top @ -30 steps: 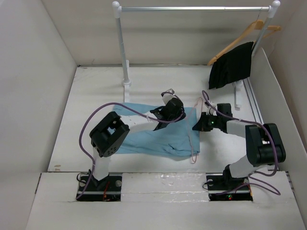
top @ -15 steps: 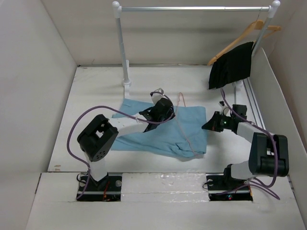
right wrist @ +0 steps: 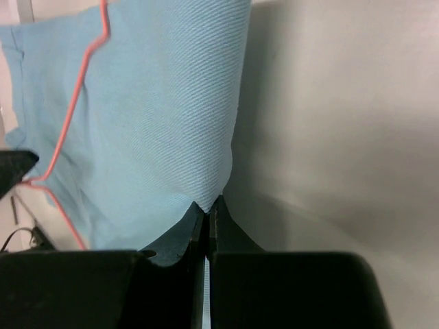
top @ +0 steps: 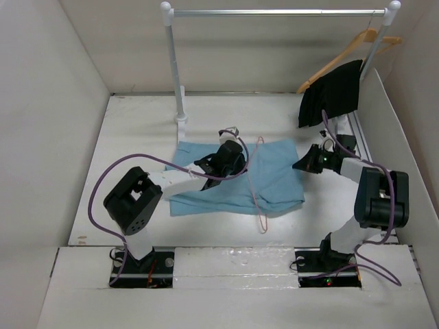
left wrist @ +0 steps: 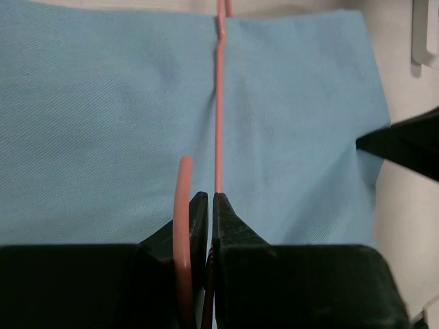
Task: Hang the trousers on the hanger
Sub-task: Place trousers on hanger, then hang the hanger with trousers onto the clothesline
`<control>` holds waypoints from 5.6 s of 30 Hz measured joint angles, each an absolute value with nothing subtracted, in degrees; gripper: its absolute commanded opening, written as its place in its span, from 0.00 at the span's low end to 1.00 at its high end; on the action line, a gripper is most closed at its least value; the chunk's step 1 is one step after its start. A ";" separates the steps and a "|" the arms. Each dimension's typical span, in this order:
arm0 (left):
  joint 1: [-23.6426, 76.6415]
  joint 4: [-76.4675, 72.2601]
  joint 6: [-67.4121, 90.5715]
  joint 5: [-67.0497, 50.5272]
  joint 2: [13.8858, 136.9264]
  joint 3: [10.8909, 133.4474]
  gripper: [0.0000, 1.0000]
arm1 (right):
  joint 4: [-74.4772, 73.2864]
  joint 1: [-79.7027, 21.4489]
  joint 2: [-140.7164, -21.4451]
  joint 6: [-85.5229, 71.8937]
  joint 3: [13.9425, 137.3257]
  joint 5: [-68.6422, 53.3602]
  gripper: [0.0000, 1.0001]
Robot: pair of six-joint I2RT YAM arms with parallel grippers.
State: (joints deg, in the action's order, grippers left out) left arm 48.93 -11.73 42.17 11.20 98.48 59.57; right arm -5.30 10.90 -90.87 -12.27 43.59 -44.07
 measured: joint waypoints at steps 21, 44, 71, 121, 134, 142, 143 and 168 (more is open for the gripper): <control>39.99 -3.01 37.43 11.55 93.06 60.05 0.00 | -8.58 14.20 -90.76 -5.28 43.62 -37.76 0.00; 46.06 18.81 34.46 13.98 91.18 86.30 0.00 | -25.82 4.86 -65.06 -1.78 55.75 -36.51 0.91; 46.76 32.73 29.21 7.55 95.09 120.31 0.00 | 2.81 -36.82 -69.76 -29.82 62.83 -29.06 0.18; 43.29 22.00 32.62 11.97 69.14 88.60 0.99 | 10.98 3.77 -111.37 -58.06 109.21 -34.26 0.00; 43.29 21.69 32.67 11.88 69.36 87.64 0.99 | 14.61 5.87 -107.22 -55.29 98.45 -34.50 0.71; 43.29 22.63 32.38 12.10 73.41 89.93 0.99 | 4.82 5.80 -99.59 -46.76 98.61 -33.93 1.00; 43.29 22.79 32.23 11.97 74.32 90.74 0.99 | 2.98 5.67 -98.28 -45.32 98.54 -33.36 1.00; 43.29 22.63 28.73 5.04 83.90 99.48 0.99 | -14.28 3.66 -61.52 -16.43 71.53 -15.51 1.00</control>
